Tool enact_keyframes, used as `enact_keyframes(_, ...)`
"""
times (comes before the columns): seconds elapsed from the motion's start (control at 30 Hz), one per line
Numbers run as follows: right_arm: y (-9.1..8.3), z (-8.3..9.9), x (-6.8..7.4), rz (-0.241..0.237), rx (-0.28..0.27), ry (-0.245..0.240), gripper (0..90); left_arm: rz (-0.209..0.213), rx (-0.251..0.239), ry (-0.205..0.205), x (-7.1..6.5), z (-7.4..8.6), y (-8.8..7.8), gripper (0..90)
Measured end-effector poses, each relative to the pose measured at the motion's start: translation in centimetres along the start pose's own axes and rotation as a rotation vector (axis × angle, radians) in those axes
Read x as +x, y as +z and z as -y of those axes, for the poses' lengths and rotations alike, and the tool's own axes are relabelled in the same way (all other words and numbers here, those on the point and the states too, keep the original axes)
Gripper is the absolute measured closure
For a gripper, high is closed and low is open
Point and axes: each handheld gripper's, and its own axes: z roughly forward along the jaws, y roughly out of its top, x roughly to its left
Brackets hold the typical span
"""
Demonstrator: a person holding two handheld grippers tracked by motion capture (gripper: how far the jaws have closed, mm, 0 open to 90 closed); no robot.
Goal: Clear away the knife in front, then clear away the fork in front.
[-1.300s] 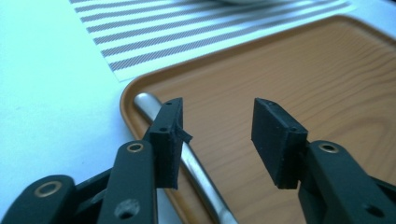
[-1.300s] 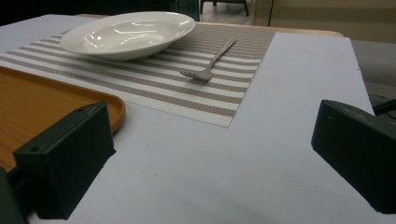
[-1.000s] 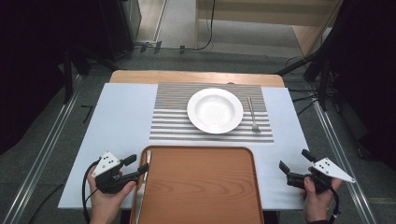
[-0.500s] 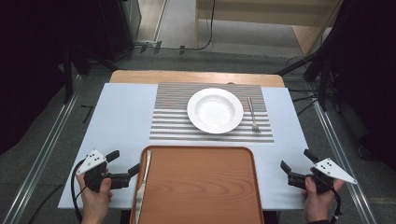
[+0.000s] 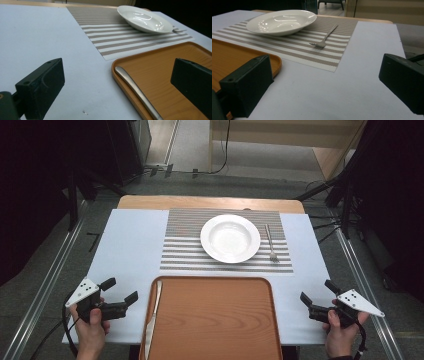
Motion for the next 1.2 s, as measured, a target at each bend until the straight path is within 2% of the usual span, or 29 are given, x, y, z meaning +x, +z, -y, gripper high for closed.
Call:
enact_keyframes(0.2,-0.1,-0.7,0.5,-0.032,-0.005,-0.013,0.0,-0.008,0.005,0.001,0.4,0.0,-0.1,0.0)
enact_keyframes(0.27,-0.2,-1.3,0.8,-0.038,-0.015,-0.012,0.0,-0.024,0.006,0.013,0.4,0.0,0.0,0.0)
enact_keyframes(0.37,-0.1,-2.4,1.3,-0.043,-0.022,-0.034,0.0,-0.024,-0.001,0.026,0.7,-0.2,0.0,0.0)
enact_keyframes(0.43,0.1,-3.1,1.7,-0.037,-0.017,-0.048,0.0,-0.005,-0.016,0.005,1.0,-0.3,-0.1,0.0)
enact_keyframes(0.53,0.8,-3.9,2.0,-0.032,-0.007,-0.058,0.0,-0.015,-0.035,0.011,1.1,-0.4,-0.3,0.0)
enact_keyframes(0.7,2.3,-5.4,2.5,-0.032,0.011,-0.085,0.0,-0.037,-0.038,0.018,1.2,-0.4,-0.2,0.0)
enact_keyframes(0.83,3.7,-6.6,2.6,-0.038,0.03,-0.096,0.0,-0.058,-0.026,0.045,1.1,-0.4,0.3,0.0)
enact_keyframes(0.9,4.4,-7.1,2.6,-0.038,0.042,-0.101,0.0,-0.057,-0.02,0.056,1.0,-0.4,0.4,0.0)
enact_keyframes(0.97,5.1,-7.5,2.6,-0.04,0.059,-0.104,0.0,-0.03,-0.011,0.059,1.0,-0.4,0.4,0.0)
enact_keyframes(1.07,6.2,-8.0,2.6,-0.042,0.075,-0.108,0.0,-0.001,-0.028,0.067,1.1,-0.4,0.2,0.0)
enact_keyframes(1.2,7.3,-8.7,2.5,-0.044,0.093,-0.105,0.0,0.005,-0.051,0.072,1.2,-0.2,0.1,0.0)
